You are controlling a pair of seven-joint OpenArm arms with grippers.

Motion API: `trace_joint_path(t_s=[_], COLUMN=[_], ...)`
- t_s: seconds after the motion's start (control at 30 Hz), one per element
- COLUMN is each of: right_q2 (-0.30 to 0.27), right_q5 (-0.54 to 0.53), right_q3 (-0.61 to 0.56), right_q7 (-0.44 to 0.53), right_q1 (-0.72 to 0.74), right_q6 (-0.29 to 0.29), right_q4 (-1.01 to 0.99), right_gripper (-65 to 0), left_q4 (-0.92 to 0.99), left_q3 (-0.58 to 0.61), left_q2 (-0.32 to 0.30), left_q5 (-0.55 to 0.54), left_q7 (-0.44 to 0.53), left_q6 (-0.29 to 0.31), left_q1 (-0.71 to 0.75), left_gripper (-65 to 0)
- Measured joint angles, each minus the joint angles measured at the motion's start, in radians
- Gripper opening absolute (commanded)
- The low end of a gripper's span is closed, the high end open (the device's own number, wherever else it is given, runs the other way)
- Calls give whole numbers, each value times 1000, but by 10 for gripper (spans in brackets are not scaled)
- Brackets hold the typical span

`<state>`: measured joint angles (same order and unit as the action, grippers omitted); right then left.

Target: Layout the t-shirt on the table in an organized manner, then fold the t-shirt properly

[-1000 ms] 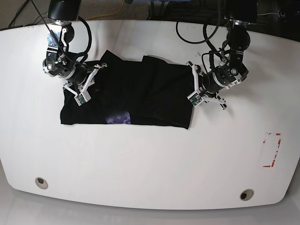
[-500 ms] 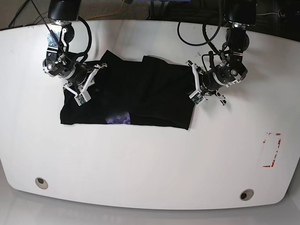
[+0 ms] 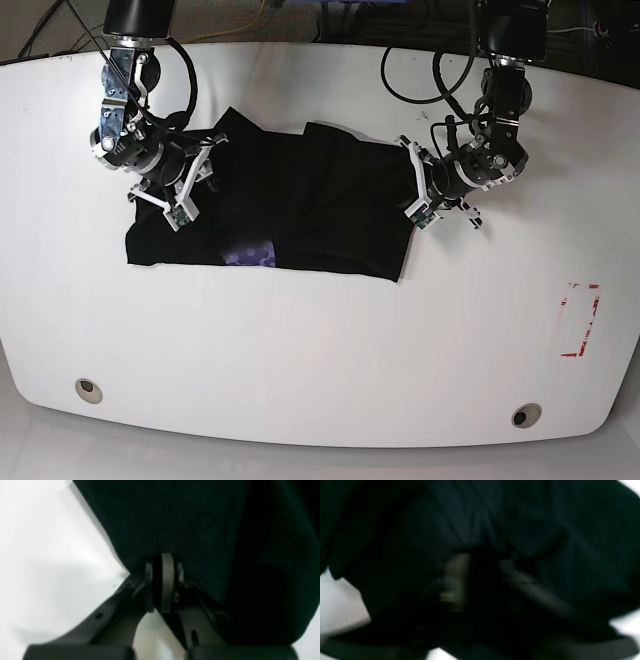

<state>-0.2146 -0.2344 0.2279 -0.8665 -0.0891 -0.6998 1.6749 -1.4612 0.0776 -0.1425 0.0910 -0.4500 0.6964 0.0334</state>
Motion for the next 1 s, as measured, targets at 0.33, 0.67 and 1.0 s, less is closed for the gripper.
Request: trace_joint_path(t_s=[0.33,0.67,1.0], right_q2=[100,112,14], right_q5=[-21,-4,-226], right_q3=[193,488,554], right_q7=[-84,-192,-193], right_q1=[103,217,216], right_q6=[-9,9,4], right_q4=[130,1,-314], right_gripper=[-64,-62,-64], left_q4=[0,1,1], left_q3=[0,0,0], left_q2=[0,0,0], left_q5=[-2,-2,-2], left_q7=[3,3,3], left_q6=[0,-1,-1], left_q1=[3,2,2], left_gripper=[-624,-624,-624])
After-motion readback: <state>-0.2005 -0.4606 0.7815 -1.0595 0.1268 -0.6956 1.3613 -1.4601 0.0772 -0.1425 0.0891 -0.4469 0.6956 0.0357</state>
